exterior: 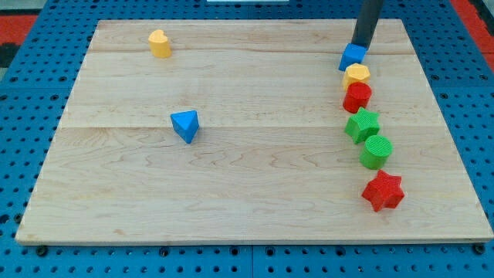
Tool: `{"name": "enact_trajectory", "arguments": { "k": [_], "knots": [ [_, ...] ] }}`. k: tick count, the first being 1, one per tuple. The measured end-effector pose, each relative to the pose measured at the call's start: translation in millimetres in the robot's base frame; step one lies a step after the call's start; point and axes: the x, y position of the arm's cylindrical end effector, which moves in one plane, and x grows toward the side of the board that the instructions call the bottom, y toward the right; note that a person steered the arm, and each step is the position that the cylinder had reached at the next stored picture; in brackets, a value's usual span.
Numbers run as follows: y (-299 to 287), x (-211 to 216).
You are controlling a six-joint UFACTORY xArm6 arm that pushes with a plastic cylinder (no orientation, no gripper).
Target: Move yellow heart above blue cube
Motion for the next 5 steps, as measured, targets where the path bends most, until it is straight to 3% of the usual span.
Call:
{"name": "enact_trajectory", "arguments": {
  "k": [3, 5],
  "knots": [
    [-41.0, 21.1],
    [-140.1, 23.6]
  ]
}}
